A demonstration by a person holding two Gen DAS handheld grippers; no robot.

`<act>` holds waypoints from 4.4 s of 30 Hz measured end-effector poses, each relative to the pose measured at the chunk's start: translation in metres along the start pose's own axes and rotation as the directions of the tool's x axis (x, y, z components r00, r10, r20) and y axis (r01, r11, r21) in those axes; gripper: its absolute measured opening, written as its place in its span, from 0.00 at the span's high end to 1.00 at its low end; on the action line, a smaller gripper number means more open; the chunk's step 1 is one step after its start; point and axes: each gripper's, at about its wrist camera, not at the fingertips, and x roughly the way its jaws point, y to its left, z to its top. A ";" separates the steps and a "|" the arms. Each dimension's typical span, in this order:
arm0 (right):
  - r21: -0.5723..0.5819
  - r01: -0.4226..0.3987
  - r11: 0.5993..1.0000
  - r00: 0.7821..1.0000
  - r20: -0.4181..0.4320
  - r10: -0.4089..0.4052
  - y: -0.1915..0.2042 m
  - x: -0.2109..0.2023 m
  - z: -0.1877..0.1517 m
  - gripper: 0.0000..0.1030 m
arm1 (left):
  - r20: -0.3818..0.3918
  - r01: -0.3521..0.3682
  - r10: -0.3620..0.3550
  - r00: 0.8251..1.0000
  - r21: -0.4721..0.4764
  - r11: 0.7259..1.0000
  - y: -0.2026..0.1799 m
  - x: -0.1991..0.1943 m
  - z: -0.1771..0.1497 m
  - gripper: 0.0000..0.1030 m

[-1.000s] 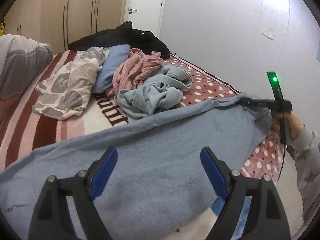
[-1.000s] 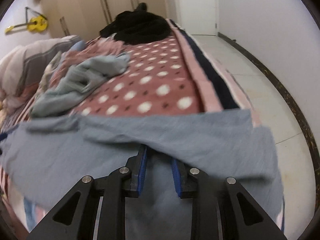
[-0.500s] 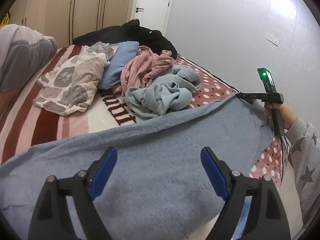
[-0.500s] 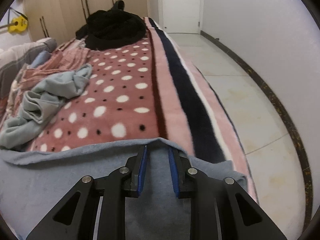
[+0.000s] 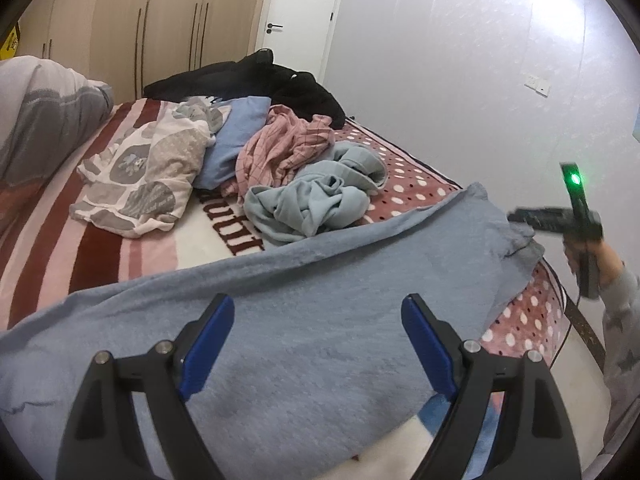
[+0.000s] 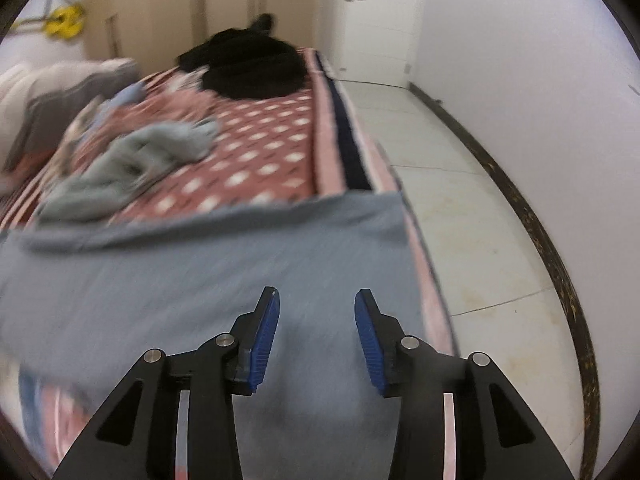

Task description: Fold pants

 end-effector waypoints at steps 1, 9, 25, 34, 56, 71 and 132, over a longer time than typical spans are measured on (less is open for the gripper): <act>-0.029 -0.007 1.000 1.000 0.002 0.007 0.008 -0.006 -0.010 0.54 | 0.000 0.004 -0.004 1.000 0.004 1.000 -0.002 -0.002 -0.001 0.19; -0.330 0.134 0.935 0.991 0.028 -0.132 0.074 -0.002 -0.061 0.49 | -0.018 0.000 0.000 1.000 0.021 1.000 -0.013 -0.006 -0.011 0.19; -0.347 0.228 0.910 0.974 0.094 -0.208 0.071 0.042 -0.029 0.57 | -0.040 -0.025 0.024 0.999 -0.023 0.999 0.008 0.000 -0.020 0.19; -0.267 0.236 0.934 0.971 0.112 -0.213 0.048 0.028 -0.030 0.97 | -0.029 -0.026 0.025 0.999 -0.045 0.999 0.014 -0.005 -0.019 0.19; -0.130 0.140 0.982 0.990 0.036 -0.136 0.039 -0.031 -0.088 0.65 | -0.007 -0.146 0.147 0.989 -0.140 0.979 0.062 -0.056 -0.050 0.13; -0.080 -0.049 0.996 0.981 0.182 0.063 0.093 -0.090 -0.064 0.60 | 0.008 -0.246 0.345 0.939 -0.686 0.685 0.199 -0.147 -0.163 0.10; -0.088 -0.193 0.977 0.937 0.280 0.210 0.144 -0.126 -0.052 0.60 | 0.248 -0.127 0.141 0.958 -0.073 0.989 0.020 -0.077 -0.030 0.94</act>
